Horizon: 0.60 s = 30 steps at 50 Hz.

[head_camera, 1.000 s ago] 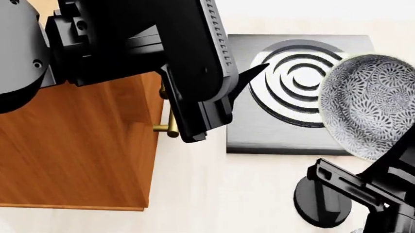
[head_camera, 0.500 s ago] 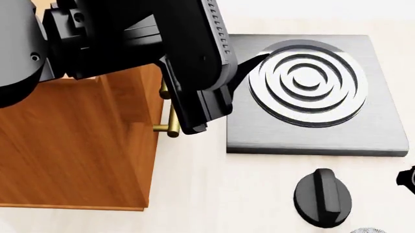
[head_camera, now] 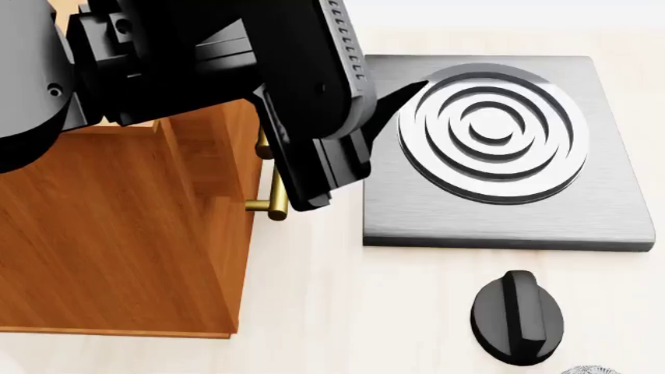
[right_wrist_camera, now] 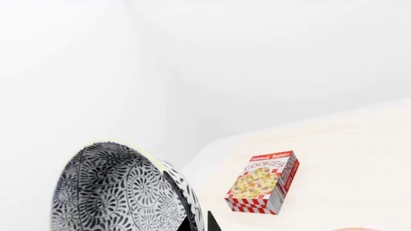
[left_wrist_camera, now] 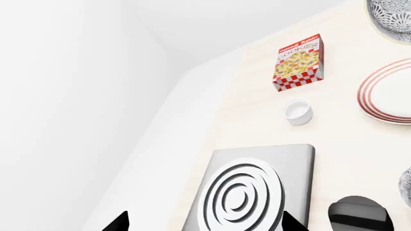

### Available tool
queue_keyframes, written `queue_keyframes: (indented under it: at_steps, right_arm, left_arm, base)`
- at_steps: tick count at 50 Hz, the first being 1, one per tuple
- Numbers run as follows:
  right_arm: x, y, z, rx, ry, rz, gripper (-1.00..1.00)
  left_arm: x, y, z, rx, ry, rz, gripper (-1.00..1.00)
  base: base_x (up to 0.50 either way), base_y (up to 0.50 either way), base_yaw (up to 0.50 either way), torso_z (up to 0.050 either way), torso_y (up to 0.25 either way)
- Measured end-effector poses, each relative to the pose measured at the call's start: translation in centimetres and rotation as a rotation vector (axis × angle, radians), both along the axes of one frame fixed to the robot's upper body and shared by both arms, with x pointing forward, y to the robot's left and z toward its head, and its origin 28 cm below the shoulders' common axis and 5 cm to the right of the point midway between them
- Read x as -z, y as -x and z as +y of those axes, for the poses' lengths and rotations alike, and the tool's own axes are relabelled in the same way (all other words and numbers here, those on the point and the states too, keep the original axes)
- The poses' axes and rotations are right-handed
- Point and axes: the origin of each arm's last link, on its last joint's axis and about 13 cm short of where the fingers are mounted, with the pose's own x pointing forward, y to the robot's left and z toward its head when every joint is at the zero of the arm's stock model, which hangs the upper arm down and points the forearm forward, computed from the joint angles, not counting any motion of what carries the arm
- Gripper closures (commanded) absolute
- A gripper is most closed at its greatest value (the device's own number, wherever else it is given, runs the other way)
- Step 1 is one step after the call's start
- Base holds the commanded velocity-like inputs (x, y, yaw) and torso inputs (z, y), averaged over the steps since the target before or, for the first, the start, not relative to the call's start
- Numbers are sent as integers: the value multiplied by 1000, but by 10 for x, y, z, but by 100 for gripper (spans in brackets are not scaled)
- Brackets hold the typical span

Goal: Pick the akita bowl on the wooden cabinet and place it on the plate.

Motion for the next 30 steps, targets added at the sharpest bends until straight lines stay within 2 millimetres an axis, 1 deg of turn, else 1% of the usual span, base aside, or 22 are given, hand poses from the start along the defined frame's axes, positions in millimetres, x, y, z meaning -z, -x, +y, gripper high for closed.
queue_keyframes:
  at_steps: [12, 20, 30]
  right_arm:
    - [-9, 2, -16, 21, -19, -16, 100]
    - [-12, -3, -23, 15, -11, 3, 100]
    - [-16, -15, -30, 6, 29, 53, 100]
  left_arm:
    - [0, -1, -1, 2, -1, 1, -100]
    - [1, -2, -2, 3, -2, 4, -100]
    - [3, -3, -3, 6, -7, 11, -100]
  base:
    - [0, 0, 0, 1, 0]
    - [0, 0, 0, 0, 0]
    - [0, 0, 0, 0, 1]
